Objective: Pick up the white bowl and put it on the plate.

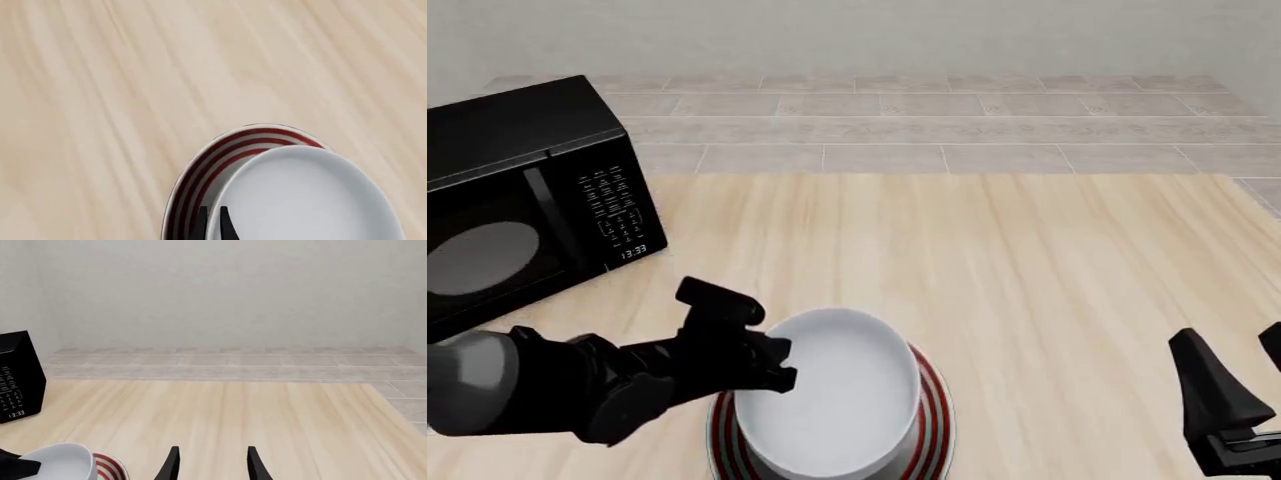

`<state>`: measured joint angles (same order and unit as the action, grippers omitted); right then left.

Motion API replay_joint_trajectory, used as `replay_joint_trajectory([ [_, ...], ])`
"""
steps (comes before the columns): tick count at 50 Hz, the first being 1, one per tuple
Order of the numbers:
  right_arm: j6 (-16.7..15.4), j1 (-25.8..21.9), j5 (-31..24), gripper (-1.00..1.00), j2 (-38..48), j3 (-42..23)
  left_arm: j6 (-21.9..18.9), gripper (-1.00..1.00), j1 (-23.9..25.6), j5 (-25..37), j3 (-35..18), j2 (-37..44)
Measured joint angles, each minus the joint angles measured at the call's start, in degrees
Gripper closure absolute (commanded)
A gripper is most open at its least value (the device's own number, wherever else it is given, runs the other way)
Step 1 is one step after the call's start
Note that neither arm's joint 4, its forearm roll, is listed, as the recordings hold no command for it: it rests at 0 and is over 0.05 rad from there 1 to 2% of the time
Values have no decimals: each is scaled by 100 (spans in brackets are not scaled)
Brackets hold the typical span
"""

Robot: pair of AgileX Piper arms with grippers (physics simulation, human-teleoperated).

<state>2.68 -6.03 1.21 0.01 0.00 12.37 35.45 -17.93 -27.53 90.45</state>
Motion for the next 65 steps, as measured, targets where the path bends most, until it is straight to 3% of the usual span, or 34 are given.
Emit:
replay_joint_trajectory([
  [28, 15, 9, 10, -100, 0, 0, -111, 100, 4, -220, 40, 127],
  [29, 15, 9, 10, -100, 0, 0, -108, -100, 5, -222, 44, 125],
  [50, 31, -14, 12, -100, 0, 0, -145, -100, -61, -176, 174, -275],
  [65, 36, -18, 25, -100, 0, 0, -242, -100, -225, 478, 337, -1571],
])
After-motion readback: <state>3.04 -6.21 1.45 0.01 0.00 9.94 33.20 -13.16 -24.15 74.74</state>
